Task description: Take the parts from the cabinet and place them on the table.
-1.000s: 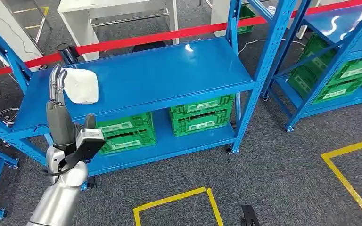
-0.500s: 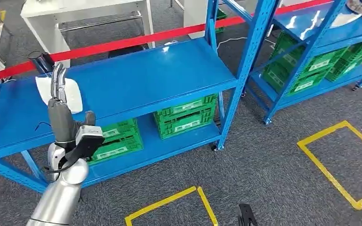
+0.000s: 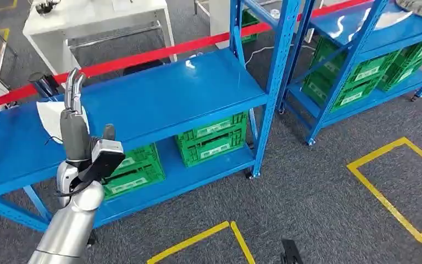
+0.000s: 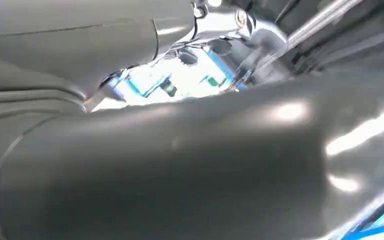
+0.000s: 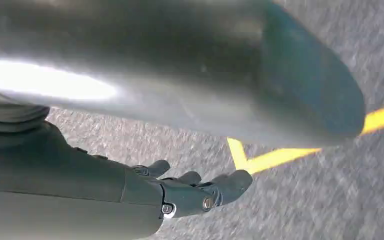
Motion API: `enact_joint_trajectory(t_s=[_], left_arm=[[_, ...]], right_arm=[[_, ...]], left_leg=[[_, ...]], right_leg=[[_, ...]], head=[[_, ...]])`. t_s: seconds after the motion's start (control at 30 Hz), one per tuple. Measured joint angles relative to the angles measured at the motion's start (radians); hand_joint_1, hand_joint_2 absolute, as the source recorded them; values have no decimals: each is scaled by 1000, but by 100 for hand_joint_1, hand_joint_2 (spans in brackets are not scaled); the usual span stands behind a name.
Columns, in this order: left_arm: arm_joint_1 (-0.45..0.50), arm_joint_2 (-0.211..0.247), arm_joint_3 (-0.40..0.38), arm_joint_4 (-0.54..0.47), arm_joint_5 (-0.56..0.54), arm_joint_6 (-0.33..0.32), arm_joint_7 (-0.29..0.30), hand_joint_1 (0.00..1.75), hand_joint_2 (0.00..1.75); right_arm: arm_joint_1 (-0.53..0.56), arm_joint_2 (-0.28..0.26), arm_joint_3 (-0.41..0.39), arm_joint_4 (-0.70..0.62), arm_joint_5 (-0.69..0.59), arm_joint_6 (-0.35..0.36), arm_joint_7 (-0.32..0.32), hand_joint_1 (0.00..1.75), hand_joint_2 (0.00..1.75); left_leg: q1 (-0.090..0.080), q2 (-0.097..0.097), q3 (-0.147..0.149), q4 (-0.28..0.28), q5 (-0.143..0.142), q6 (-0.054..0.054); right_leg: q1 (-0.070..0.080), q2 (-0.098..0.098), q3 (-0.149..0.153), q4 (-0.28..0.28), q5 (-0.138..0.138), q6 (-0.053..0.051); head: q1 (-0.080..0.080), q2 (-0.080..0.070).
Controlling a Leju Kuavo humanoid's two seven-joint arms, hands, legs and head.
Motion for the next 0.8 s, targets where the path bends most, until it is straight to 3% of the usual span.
enact_joint_trajectory(t_s=[0.03, 0.1, 0.13, 0.17, 0.23, 0.27, 0.3, 0.33, 0.37, 0.4, 0.43, 0.47, 0.5, 0.53, 0.6, 0.63, 0.67, 0.7, 0.73, 0.77, 0.8], left_arm=[[-9, -5, 0, 0, 0, 0, 1, 0, 0], [-2, -10, 0, 0, 3, 0, 1, 0, 0], [4, -11, 0, 0, 4, 0, 1, 0, 0], [8, -11, 0, 0, 4, 0, 1, 0, 0], [11, -11, 0, 0, 5, 0, 1, 0, 0], [10, -11, 0, 0, 5, 0, 1, 0, 0], [10, -11, 0, 1, 5, 0, 1, 0, 0], [12, -11, 0, 2, 6, 0, 0, 0, 0], [13, -11, -2, 0, 8, 0, 0, 0, 0], [15, -11, -2, 0, 13, 0, 0, 0, 0], [14, -13, -3, -1, 14, 0, 0, 0, 0], [11, -13, -3, -1, 15, 0, 0, 0, 0], [11, -13, -3, -4, 16, 0, 0, 0, 0], [10, -13, -3, -4, 16, 0, 0, 0, 0], [11, -13, -3, -3, 16, 0, 0, 0, 0], [11, -13, -3, -3, 16, 0, 0, 0, 0], [11, -13, -3, -2, 19, 0, 0, 0, 0], [12, -12, -3, -2, 22, 0, -2, 0, 0], [12, -11, -3, -1, 23, 0, -3, 0, 0], [12, -11, -3, 1, 24, 0, -3, 0, 0], [13, -11, -3, 2, 24, 0, -5, 0, 0]], right_arm=[[0, 2, 0, 0, 0, 0, 0, 0, 0], [0, -1, 0, 0, 0, 0, 1, 0, 0], [1, -2, 0, 0, 0, -1, 2, 0, 0], [3, -4, 0, 0, 0, -2, 2, 0, 0], [6, -9, 0, 0, 0, -2, 1, 0, 0], [6, -9, 0, 0, 0, -2, 1, 0, 0], [9, 1, 0, 4, 0, 2, 2, 0, 0], [3, 0, 0, 2, 0, 1, -1, 0, 0], [11, 3, 0, 3, -1, -1, 3, 0, 0], [14, -4, -1, 2, -1, -3, 2, 0, 0], [15, 2, -1, 4, -1, -2, 2, 0, 0], [14, 2, -1, 3, -1, -2, 2, 0, 0], [15, 3, -1, 3, -1, 0, 2, 0, 0], [14, 4, -1, 3, -1, -1, 2, 0, 0], [14, 5, -1, 3, -1, -2, 2, 0, 0], [14, 4, -1, 3, -1, -2, 2, 0, 0], [14, 4, -1, 3, -2, -2, 2, 0, 0], [15, 5, -1, 3, -2, -2, 2, 0, 0], [15, 5, -2, 3, -2, -2, 2, 0, 0], [16, 5, -2, 4, -2, -2, 2, 0, 0], [25, 19, -2, 7, -3, 1, 2, 0, 0]], left_leg=[[6, 2, 2, -2, 3, 0], [18, 1, 1, -1, 4, -12], [28, 0, -1, 1, 3, -25], [37, 0, -1, 4, 1, -36], [75, -2, -4, 33, -21, -78], [91, -2, -12, 66, -40, -104], [78, 0, -27, 88, -56, -126], [87, -4, -45, 133, -74, -135], [82, -1, -56, 141, -86, -146], [84, -1, -52, 145, -94, -153], [83, -2, -52, 150, -101, -161], [83, -3, -71, 185, -86, -166], [82, -2, -110, 246, -81, -158], [78, -2, -160, 314, -88, -152], [60, -2, -262, 438, -139, -133], [47, -3, -303, 469, -160, -117], [33, -4, -317, 456, -161, -99], [14, -8, -315, 413, -144, -73], [-9, -14, -302, 340, -107, -33], [-38, -28, -281, 249, -38, 20], [-74, -52, -257, 158, 69, 73]], right_leg=[[1, 7, -26, 43, -35, 7], [-9, 7, -97, 161, -103, 18], [-16, 7, -117, 189, -108, 24], [-22, 6, -115, 178, -94, 32], [-50, 2, -51, 32, 1, 62], [-65, 4, -25, -34, 15, 94], [-52, 33, -54, 14, -18, 107], [-57, 19, -69, 34, -86, 56], [-62, 17, -74, 59, -59, 39], [-69, 18, -75, 77, -72, 25], [-70, 23, -72, 91, -79, 18], [-63, 30, -67, 89, -88, 12], [-61, 22, -56, 88, -93, 7], [-56, 26, -41, 78, -99, 7], [-43, 28, -10, 52, -105, 2], [-31, 32, 11, 36, -108, -4], [-19, 37, 30, 22, -111, -9], [-6, 41, 49, 7, -115, -15], [9, 44, 70, -10, -118, -19], [19, 46, 92, -31, -120, -25], [8, 48, 107, -49, -120, -29]], head=[[1, 0], [2, 0], [3, 0], [3, 0], [3, 0], [4, 0], [15, 0], [31, 0], [19, 0], [13, 0], [14, 0], [8, 0], [2, 0], [-2, 0], [-7, 0], [-8, 0], [-8, 0], [-9, 0], [-11, 0], [-14, 0], [-9, 0]])
